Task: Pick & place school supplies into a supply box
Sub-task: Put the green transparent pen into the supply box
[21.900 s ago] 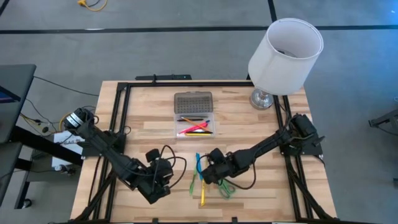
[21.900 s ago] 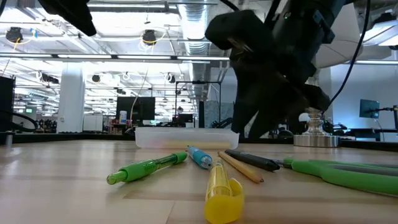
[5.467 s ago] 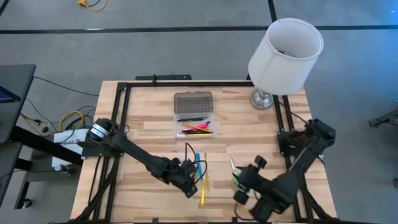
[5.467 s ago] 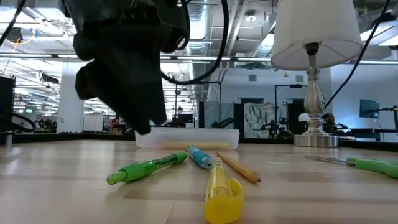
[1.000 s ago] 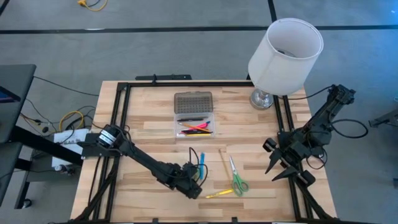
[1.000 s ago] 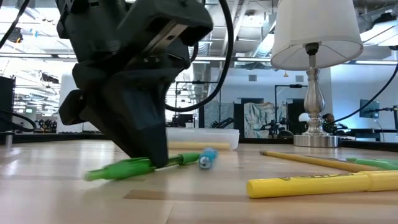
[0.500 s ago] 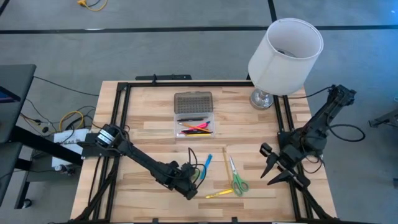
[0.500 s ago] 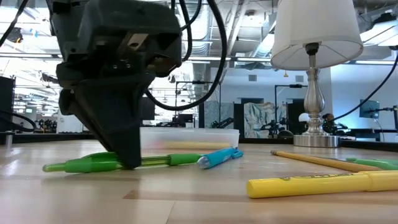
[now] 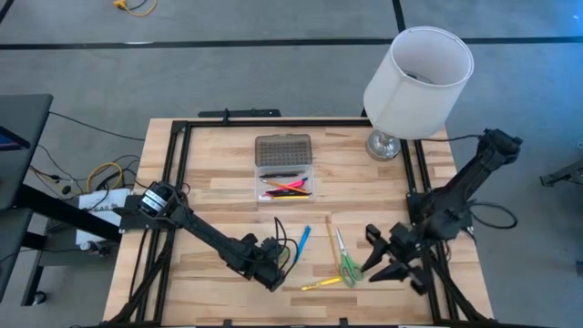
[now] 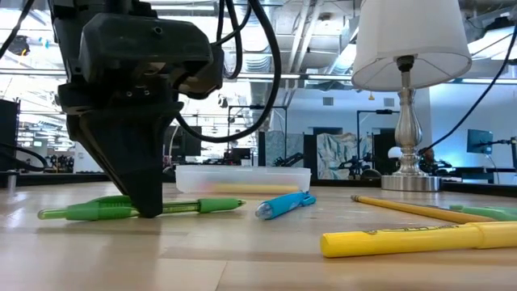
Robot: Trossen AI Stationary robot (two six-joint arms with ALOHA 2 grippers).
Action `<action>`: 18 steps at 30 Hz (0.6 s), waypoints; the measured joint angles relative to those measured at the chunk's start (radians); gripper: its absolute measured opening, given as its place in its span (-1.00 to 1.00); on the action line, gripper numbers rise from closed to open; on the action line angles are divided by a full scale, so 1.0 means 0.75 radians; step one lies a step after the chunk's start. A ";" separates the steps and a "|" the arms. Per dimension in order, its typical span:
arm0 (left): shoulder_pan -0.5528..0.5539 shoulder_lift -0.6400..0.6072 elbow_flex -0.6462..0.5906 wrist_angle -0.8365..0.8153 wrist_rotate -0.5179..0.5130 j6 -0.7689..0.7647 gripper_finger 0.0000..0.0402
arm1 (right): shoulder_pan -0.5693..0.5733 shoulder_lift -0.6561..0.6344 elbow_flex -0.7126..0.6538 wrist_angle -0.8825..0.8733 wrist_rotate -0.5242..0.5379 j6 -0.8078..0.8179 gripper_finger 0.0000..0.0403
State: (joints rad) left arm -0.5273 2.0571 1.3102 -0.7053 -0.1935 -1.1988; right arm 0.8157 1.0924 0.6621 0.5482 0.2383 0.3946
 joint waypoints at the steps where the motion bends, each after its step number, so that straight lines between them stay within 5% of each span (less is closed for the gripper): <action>1: -0.003 0.000 0.000 -0.001 -0.004 0.000 -0.81 | -0.004 0.031 0.000 0.008 0.004 0.000 -0.40; 9: -0.038 0.000 0.000 -0.021 -0.049 -0.024 -0.81 | -0.129 0.241 0.000 0.230 0.049 0.068 -0.40; 18: -0.065 0.000 0.000 -0.087 -0.068 -0.067 -0.90 | -0.224 0.217 0.000 0.250 -0.006 0.069 -0.41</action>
State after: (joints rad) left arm -0.5763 2.0571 1.3102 -0.7706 -0.2444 -1.2490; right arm 0.6481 1.2553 0.6621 0.7355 0.2337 0.4464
